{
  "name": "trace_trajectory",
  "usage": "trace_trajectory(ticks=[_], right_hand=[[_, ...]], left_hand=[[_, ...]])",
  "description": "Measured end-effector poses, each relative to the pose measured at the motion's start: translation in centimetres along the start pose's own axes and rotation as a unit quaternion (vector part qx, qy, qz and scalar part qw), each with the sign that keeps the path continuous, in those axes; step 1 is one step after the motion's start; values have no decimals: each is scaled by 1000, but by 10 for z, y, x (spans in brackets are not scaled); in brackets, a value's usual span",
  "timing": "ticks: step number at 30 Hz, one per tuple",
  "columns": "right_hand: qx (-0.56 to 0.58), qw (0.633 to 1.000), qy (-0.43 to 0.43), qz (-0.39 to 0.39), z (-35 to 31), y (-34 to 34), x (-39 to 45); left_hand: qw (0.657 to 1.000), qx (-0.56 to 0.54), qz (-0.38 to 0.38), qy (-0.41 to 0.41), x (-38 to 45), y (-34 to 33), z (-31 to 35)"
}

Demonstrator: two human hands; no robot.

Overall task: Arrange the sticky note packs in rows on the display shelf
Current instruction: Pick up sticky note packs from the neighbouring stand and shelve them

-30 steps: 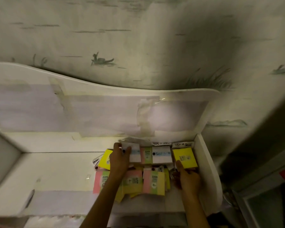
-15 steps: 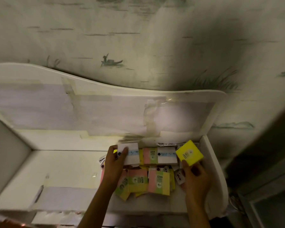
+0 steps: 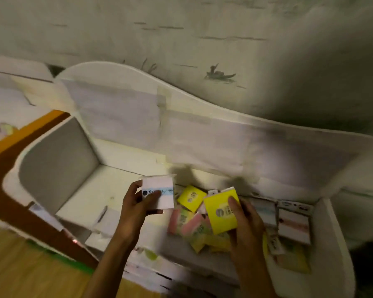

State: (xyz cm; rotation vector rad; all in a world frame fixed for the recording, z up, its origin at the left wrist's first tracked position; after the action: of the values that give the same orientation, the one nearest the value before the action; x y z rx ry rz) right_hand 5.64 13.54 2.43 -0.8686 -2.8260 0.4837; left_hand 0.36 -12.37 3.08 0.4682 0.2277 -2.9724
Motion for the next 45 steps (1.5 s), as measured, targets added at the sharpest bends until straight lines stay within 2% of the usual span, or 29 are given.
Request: trace_trajectory(ticks=[8, 11, 18, 21, 29, 33, 36, 41, 45], right_hand=[[22, 991, -63, -120, 28, -123, -95], [3, 986, -91, -141, 39, -169, -145], [0, 954, -194, -230, 68, -284, -274], [10, 940, -195, -279, 77, -335, -318], [29, 923, -194, -331, 126, -432, -390], [16, 916, -188, -355, 145, -468, -403], [10, 919, -195, -344, 167, -503, -402], [13, 922, -188, -337, 208, -574, -386], [34, 939, -167, -300, 236, -639, -351]], left_hand=[[996, -22, 75, -45, -53, 147, 40], [992, -35, 102, -65, -80, 211, 53], [979, -76, 171, -76, -120, 376, 69], [973, -91, 195, -78, -127, 441, 73], [963, -117, 237, -61, -134, 576, 78], [961, -128, 241, -45, -117, 617, 79], [959, -146, 243, -28, -88, 644, 82], [961, -140, 238, -11, -9, 691, 99], [973, -96, 211, 13, 71, 725, 121]])
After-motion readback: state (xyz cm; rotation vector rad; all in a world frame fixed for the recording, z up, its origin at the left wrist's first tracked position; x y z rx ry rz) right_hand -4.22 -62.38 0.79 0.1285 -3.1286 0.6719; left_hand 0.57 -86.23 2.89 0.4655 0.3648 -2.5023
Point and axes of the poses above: each hand's wrist, its own x-axis towards the middle knuckle, its own y-axis out of the back of the hand, z = x × y, the point moved 5 cm from there along x, towards the middle knuckle, and after that the axes turned 13 degrees about y, right-handed, at the moved point
